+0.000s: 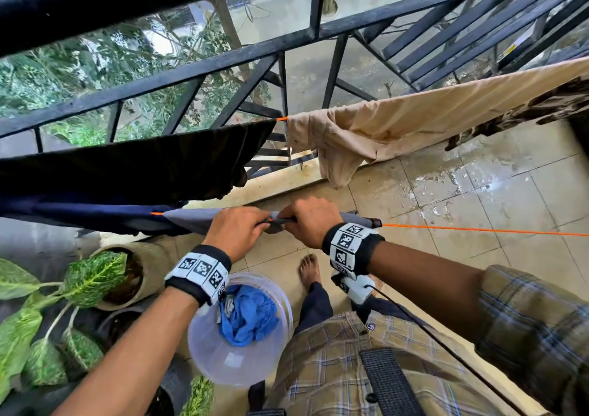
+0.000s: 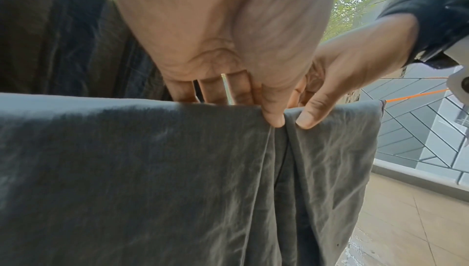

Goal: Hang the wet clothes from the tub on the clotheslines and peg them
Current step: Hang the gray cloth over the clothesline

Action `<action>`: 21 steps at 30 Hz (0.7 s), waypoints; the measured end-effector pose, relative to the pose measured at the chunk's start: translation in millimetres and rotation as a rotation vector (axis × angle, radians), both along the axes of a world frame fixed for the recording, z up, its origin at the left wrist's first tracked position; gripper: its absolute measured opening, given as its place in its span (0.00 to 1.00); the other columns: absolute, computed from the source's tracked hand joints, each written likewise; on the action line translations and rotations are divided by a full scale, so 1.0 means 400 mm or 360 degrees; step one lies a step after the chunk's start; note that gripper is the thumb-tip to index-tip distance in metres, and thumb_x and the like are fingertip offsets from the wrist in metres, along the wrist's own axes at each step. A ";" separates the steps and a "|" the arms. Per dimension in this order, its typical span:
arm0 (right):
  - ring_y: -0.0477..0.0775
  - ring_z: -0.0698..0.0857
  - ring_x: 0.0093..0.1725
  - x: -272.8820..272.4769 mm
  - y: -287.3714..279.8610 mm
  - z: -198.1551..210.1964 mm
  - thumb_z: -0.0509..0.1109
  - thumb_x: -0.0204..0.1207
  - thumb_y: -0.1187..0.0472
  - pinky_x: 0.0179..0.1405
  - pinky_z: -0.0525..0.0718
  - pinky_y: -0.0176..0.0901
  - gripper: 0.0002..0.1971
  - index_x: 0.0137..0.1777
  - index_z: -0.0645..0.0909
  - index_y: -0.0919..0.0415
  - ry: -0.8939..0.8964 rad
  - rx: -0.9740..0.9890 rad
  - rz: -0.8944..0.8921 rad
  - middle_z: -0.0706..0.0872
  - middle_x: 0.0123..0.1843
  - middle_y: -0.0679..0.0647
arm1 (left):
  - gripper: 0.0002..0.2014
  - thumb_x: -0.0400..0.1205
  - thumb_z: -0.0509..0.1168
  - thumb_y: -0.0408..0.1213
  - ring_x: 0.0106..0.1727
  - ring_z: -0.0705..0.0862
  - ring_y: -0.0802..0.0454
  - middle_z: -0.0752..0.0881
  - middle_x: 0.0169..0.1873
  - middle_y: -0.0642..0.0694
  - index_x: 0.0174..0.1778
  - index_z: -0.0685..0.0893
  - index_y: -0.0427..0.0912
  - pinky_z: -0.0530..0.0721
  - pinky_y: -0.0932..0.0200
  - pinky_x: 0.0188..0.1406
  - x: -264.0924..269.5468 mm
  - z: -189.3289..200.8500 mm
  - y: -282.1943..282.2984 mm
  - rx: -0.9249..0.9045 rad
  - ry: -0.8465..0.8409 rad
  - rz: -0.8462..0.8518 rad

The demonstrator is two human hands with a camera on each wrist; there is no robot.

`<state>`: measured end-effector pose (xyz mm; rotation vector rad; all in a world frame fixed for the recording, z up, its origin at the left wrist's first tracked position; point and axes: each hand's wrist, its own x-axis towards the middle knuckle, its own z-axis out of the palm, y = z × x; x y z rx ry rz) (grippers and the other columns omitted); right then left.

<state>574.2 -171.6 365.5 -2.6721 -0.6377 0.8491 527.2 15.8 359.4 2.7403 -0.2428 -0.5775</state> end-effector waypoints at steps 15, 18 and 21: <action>0.56 0.82 0.66 0.021 -0.242 0.038 0.71 0.77 0.48 0.62 0.79 0.48 0.23 0.72 0.79 0.44 0.0255 -0.0265 0.0086 0.85 0.68 0.50 | 0.13 0.85 0.63 0.47 0.61 0.83 0.48 0.88 0.58 0.53 0.64 0.85 0.55 0.76 0.50 0.60 -0.001 -0.022 -0.038 -0.0012 0.0023 -0.0123; 0.59 0.83 0.64 -0.011 -0.302 0.027 0.66 0.79 0.50 0.60 0.81 0.49 0.20 0.71 0.80 0.41 0.0220 -0.0311 -0.0021 0.87 0.66 0.50 | 0.11 0.83 0.68 0.42 0.55 0.87 0.43 0.91 0.53 0.49 0.60 0.89 0.52 0.81 0.49 0.54 -0.003 -0.025 -0.035 -0.0043 -0.0037 -0.0077; 0.61 0.84 0.63 -0.032 -0.315 0.020 0.64 0.80 0.50 0.60 0.82 0.51 0.19 0.71 0.80 0.40 0.0159 -0.0316 -0.0082 0.88 0.65 0.51 | 0.10 0.81 0.71 0.41 0.50 0.88 0.41 0.93 0.49 0.49 0.57 0.91 0.53 0.85 0.47 0.49 -0.008 -0.022 -0.028 -0.0043 -0.0104 -0.0117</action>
